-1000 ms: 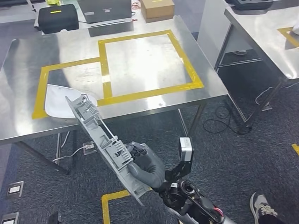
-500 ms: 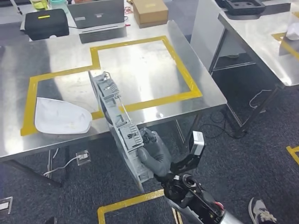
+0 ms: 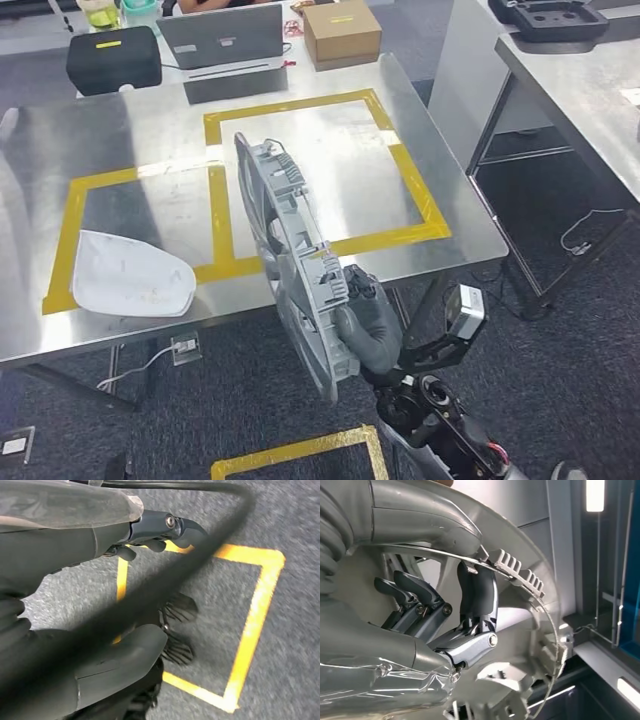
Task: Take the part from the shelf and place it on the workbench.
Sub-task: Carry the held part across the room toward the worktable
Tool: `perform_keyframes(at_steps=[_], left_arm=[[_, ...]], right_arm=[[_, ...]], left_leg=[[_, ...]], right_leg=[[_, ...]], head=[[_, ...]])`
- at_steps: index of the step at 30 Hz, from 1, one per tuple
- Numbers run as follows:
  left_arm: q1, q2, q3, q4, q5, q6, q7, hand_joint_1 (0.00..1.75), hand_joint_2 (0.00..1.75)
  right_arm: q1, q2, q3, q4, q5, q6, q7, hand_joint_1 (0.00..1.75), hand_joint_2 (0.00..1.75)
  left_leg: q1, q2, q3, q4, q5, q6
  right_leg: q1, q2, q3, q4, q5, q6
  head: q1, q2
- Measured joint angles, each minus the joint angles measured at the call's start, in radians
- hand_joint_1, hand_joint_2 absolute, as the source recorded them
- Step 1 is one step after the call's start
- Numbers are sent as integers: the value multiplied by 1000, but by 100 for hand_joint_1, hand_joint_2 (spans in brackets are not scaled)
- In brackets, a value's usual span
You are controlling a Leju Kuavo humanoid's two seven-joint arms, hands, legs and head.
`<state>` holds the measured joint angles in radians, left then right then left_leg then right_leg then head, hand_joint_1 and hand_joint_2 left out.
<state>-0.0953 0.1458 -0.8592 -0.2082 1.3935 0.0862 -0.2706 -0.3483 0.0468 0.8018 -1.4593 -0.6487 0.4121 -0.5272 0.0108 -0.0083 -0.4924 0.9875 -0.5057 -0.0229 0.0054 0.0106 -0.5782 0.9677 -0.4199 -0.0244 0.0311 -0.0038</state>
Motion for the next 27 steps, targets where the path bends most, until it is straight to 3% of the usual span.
perform_keyframes(at_steps=[1, 4, 5, 6, 7, 9, 11, 14, 16, 17, 19, 20, 21, 22, 24, 25, 27], left_arm=[[-2, 0, 0, 0, -1, 0, 0, 0, 175], [-3, 0, -2, 0, -3, 0, 0, 0, 175], [-2, 0, -2, 0, -3, 0, 0, 0, 175], [0, 0, -2, 0, -3, 0, 0, 0, 175], [1, 1, -3, 0, -4, 0, 0, 0, 175], [2, 3, -3, 0, -5, 0, -2, 0, 175], [1, 4, -4, 0, -6, 0, -5, 0, 175], [0, 3, -4, 0, -5, -1, -11, 0, 175], [-2, 2, -4, 0, -4, -2, -13, 0, 175], [-2, 1, -4, 0, -4, -2, -13, 0, 175], [-3, 2, -4, 0, -7, -2, -14, 0, 175], [-4, 2, -4, 0, -10, -2, -14, 0, 175], [-4, 2, -5, 0, -13, -3, -15, 0, 175], [-5, 2, -5, 0, -15, -3, -15, 0, 175], [-7, 0, -6, 0, -19, -3, -15, 0, 175], [-10, -1, -8, 0, -22, -3, -15, 0, 175], [-16, -2, -12, 0, -27, -3, -15, 0, 175]], right_arm=[[0, -1, -3, -5, 9, -6, -1, 175, 175], [1, -3, -10, -19, 43, -34, -6, 175, 175], [2, -4, -13, -22, 59, -47, -6, 175, 175], [3, -6, -15, -26, 79, -65, -5, 175, 175], [3, -7, -18, -30, 105, -88, -4, 175, 175], [0, -10, -24, -39, 189, -156, 5, 175, 175], [-11, -13, -28, -46, 306, -251, 24, 175, 175], [-36, -15, -32, -55, 424, -346, 48, 175, 175], [-49, -16, -34, -62, 453, -367, 55, 175, 175], [-54, -17, -35, -64, 471, -381, 61, 175, 175], [-69, -18, -35, -66, 542, -431, 89, 175, 175], [-80, -18, -34, -65, 597, -464, 113, 175, 175], [-94, -18, -32, -63, 661, -499, 142, 175, 175], [-111, -18, -29, -59, 725, -530, 171, 175, 175], [-150, -15, -21, -47, 830, -573, 221, 175, 175], [-170, -11, -15, -39, 870, -586, 239, 175, 175], [-208, 0, 0, -15, 946, -609, 273, 175, 175]], left_leg=[[1, 1, -24, 43, -6, -4], [4, 2, -157, 232, -66, -16], [4, 2, -189, 260, -82, -18], [5, 2, -203, 254, -77, -18], [5, 2, -201, 213, -46, -15], [2, 2, -171, 75, 60, -4], [-3, 1, -151, -14, 124, 7], [-4, 0, -143, -29, 134, 17], [3, 2, -129, -40, 130, 26], [5, 3, -122, -44, 126, 30], [5, 3, -114, -44, 118, 35], [5, 3, -110, -44, 114, 35], [5, 3, -106, -44, 110, 34], [6, 1, -100, -43, 106, 32], [7, -2, -88, -43, 98, 25], [6, -3, -85, -41, 94, 21], [2, -6, -89, -37, 92, 14]], right_leg=[[-3, 0, 13, -9, 0, -3], [-5, 0, 35, -20, -14, -10], [-5, 1, 43, -20, -21, -11], [-5, 4, 54, -20, -30, -11], [-5, 6, 66, -20, -39, -10], [-3, 8, 91, -18, -57, -6], [1, 11, 100, -14, -73, 2], [3, 13, 98, -16, -91, 19], [3, 8, 86, 22, -122, 30], [1, 5, 63, 76, -151, 35], [-3, 1, -16, 224, -209, 43], [-7, 0, -49, 276, -219, 46], [-9, -1, -66, 290, -207, 48], [-12, -2, -61, 260, -174, 49], [-15, -2, -10, 121, -83, 47], [-14, -2, 18, 57, -52, 45], [-12, -1, 43, -1, -35, 40]], head=[[-5, 0], [-25, 0], [-29, 0], [-34, 0], [-39, 0], [-50, 0], [-57, 0], [-55, 0], [-50, 0], [-44, 0], [-32, 0], [-28, 0], [-24, 0], [-20, 0], [-11, 0], [-6, 0], [-3, 0]])
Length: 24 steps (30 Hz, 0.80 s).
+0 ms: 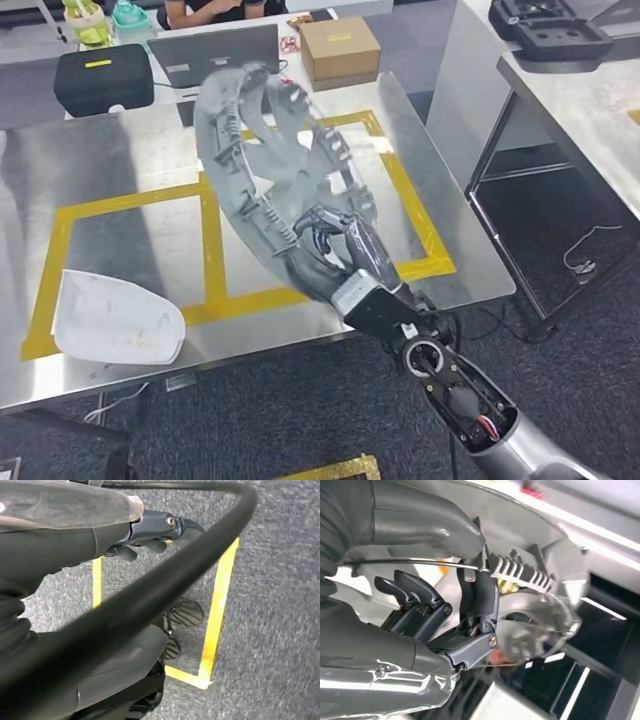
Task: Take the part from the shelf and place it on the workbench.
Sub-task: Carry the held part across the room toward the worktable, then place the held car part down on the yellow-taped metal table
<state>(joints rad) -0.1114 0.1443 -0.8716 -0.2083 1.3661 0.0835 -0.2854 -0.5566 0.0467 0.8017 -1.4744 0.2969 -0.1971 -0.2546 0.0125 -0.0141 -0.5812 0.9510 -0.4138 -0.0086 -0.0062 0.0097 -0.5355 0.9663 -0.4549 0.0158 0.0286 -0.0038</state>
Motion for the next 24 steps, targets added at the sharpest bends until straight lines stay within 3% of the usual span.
perform_keyframes(at_steps=[4, 7, 14, 18, 21, 24], left_arm=[[-6, -1, -3, 0, -6, 0, 0, 0, 175], [-10, -2, -6, 0, -8, 0, 0, 0, 175], [-17, -5, -14, 0, -25, 3, -14, 0, 175], [-17, -8, -19, 0, -29, 4, -26, 0, 175], [-17, -8, -25, 0, -35, 5, -31, 0, 175], [-17, -8, -29, 0, -40, 5, -33, 0, 175]], right_arm=[[-68, 35, 30, 86, 119, -41, 40, 175, 175], [-110, 67, 52, 162, 197, -59, 76, 175, 175], [-226, 185, 163, 473, 505, -65, 266, 175, 175], [-251, 233, 257, 614, 540, -43, 343, 175, 175], [-252, 251, 307, 687, 540, -11, 368, 175, 175], [-253, 261, 347, 748, 531, 7, 376, 44, 44]], left_leg=[[-3, 1, -2, -3, 3, 8], [-3, 0, 3, -12, 6, 4], [1, 0, 5, -20, 9, -8], [3, 0, 5, -20, 7, -19], [3, 0, 5, -20, 6, -20], [3, 0, 5, -19, 6, -20]], right_leg=[[0, 4, 0, -9, -1, -2], [0, 3, 1, -9, -2, -4], [5, 2, 0, -8, -4, -16], [6, 1, 1, -8, -5, -18], [6, 1, 2, -10, -5, -18], [6, 1, 3, -12, -5, -18]], head=[[-16, 0], [-27, 0], [-42, 0], [-43, 0], [-43, 0], [-42, 0]])
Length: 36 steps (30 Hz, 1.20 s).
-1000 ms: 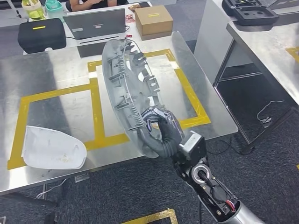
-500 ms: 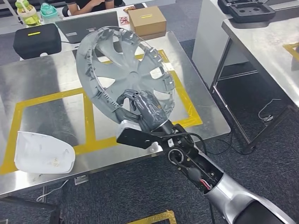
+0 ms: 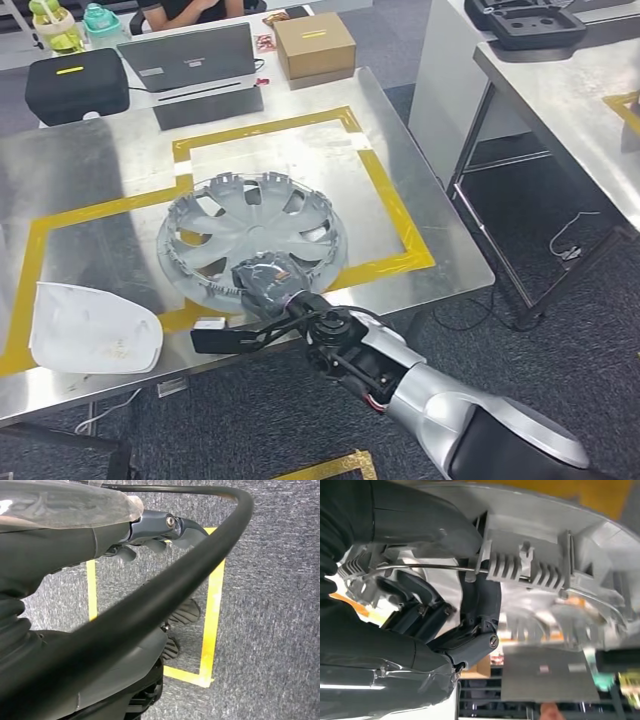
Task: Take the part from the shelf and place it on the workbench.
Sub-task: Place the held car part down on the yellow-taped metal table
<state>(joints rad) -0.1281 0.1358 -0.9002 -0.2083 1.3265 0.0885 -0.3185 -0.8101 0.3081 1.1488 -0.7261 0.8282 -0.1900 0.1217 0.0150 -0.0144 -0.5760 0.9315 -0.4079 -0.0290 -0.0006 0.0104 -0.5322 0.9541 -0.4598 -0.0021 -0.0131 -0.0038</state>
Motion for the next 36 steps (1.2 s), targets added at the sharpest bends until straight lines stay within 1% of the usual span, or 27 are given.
perform_keyframes(at_steps=[1, 5, 9, 14, 21, 23, 24, 25, 26, 27, 28, 29, 30, 31, 33, 36], left_arm=[[0, 0, -1, 0, -2, 0, -1, 0, 175], [0, -1, -4, 0, 0, 0, -4, 0, 0], [0, -1, -4, 0, 10, -1, 0, 0, 0], [0, 0, -4, 0, 17, -3, 3, 0, 0], [0, 1, -4, 0, 18, -3, 4, 0, 0], [0, 1, -4, 0, 18, -4, 5, 0, 0], [0, 1, -4, 0, 18, -6, 6, 0, 0], [1, 1, -4, 0, 18, -8, 6, 0, 0], [1, 1, -4, 0, 18, -9, 6, 0, 0], [1, 1, -4, 0, 18, -11, 6, 0, 0], [1, 1, -4, 0, 18, -11, 6, 0, 0], [2, 1, -4, 0, 18, -11, 7, 0, 0], [2, 1, -4, 0, 18, -11, 9, 0, 0], [3, 1, -4, 0, 18, -11, 11, 0, 0], [4, 1, -4, 0, 19, -11, 14, 0, 0], [8, 1, -4, 0, 24, -11, 16, 0, 0]], right_arm=[[-1, 3, 10, 17, -4, 4, 0, 0, 0], [-6, 11, 38, 67, -24, 20, -9, 0, 0], [-9, 17, 57, 93, -44, 32, -14, 0, 0], [-15, 22, 74, 116, -78, 26, -27, 0, 0], [-19, 24, 85, 129, -93, 15, -37, 0, 0], [-19, 25, 84, 131, -137, -12, -67, 0, 0], [-19, 25, 78, 132, -190, -30, -107, 0, 0], [-18, 26, 65, 131, -263, -42, -167, 0, 44], [-17, 27, 46, 129, -353, -42, -244, 0, 87], [-15, 27, 21, 122, -453, -25, -329, 0, 131], [-11, 27, -9, 111, -554, 12, -409, 0, 175], [-2, 27, -43, 90, -654, 67, -476, 0, 175], [10, 25, -78, 61, -747, 129, -525, 0, 131], [25, 21, -112, 26, -830, 189, -555, 0, 87], [58, 6, -169, -56, -960, 284, -580, 0, 0], [114, -29, -235, -187, -1115, 405, -610, 0, 0]], left_leg=[[0, 0, 0, 0, 0, 0], [0, 0, 0, 1, 0, 0], [0, 0, 1, 1, 0, 0], [0, 0, 2, 1, 0, 0], [0, 0, 3, 1, 0, 0], [0, 0, 3, 1, 0, 0], [0, 0, 3, 1, 0, 0], [0, 0, 3, 1, 0, 0], [0, 0, 3, 1, 0, 0], [0, 0, 3, 1, 0, 0], [0, 0, 3, 1, 0, 0], [0, 1, 3, 1, 0, 0], [0, 1, 4, 1, 0, 0], [0, 1, 4, 1, -1, 0], [0, 1, 4, 1, -1, 0], [0, 1, 5, 1, -2, 0]], right_leg=[[0, 0, 0, -1, 0, 0], [0, 0, 2, -2, 1, 0], [0, 0, 2, -2, 1, 0], [0, 0, 3, -2, 1, 0], [0, 0, 3, -2, 1, 0], [0, 0, 3, -2, 1, 0], [0, 0, 3, -2, 1, 0], [0, 0, 3, -2, 1, 0], [0, 0, 4, -2, 1, 0], [0, 0, 4, -2, 1, 0], [0, 1, 4, -2, 1, 0], [0, 1, 4, -3, 1, 0], [0, 1, 4, -3, 1, 0], [0, 1, 4, -3, 1, 0], [0, 1, 4, -3, 1, 0], [0, 1, 5, -3, 1, 0]], head=[[1, 0], [2, 0], [2, 0], [2, 0], [2, 0], [2, 0], [2, 0], [2, 0], [2, 0], [2, 0], [2, 0], [2, 0], [2, 0], [2, 0], [1, 0], [1, 0]])
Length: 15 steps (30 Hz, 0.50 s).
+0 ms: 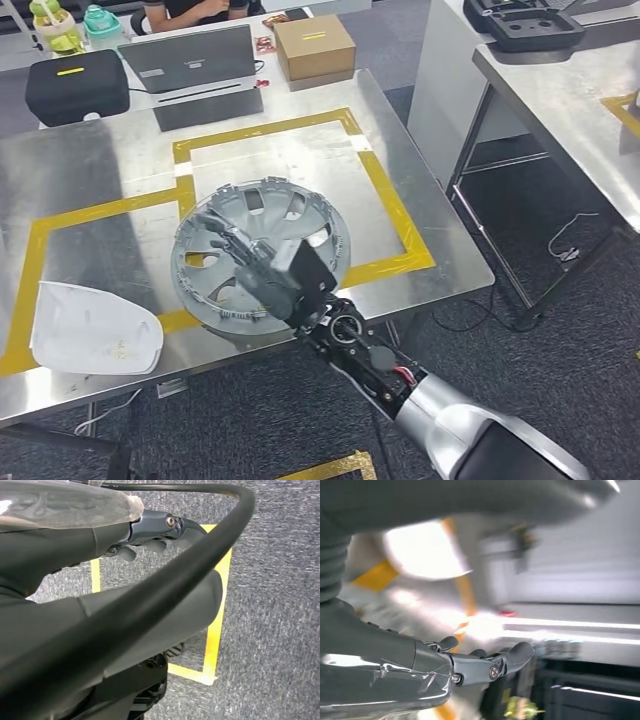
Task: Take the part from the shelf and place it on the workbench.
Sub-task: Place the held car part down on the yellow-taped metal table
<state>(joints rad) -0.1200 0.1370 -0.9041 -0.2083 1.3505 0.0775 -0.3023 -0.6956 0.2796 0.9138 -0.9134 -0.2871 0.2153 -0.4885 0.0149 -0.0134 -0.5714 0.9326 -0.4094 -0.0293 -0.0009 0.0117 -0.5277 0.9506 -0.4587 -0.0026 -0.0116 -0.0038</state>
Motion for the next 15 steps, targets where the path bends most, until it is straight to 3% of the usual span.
perform_keyframes(at_steps=[5, 15], left_arm=[[10, 2, 0, 0, 13, -1, -2, 0, 0], [18, 5, 0, 0, 15, -3, -13, 0, 0]], right_arm=[[102, -69, -57, -209, -127, 147, -38, 0, 0], [268, -158, -82, -443, -125, 261, -76, 0, 0]], left_leg=[[0, 2, 1, 0, -1, 0], [-1, 3, 1, 2, -4, 4]], right_leg=[[0, 1, 1, -2, 0, 0], [-2, 2, 3, -5, 0, 3]], head=[[0, 0], [1, 0]])
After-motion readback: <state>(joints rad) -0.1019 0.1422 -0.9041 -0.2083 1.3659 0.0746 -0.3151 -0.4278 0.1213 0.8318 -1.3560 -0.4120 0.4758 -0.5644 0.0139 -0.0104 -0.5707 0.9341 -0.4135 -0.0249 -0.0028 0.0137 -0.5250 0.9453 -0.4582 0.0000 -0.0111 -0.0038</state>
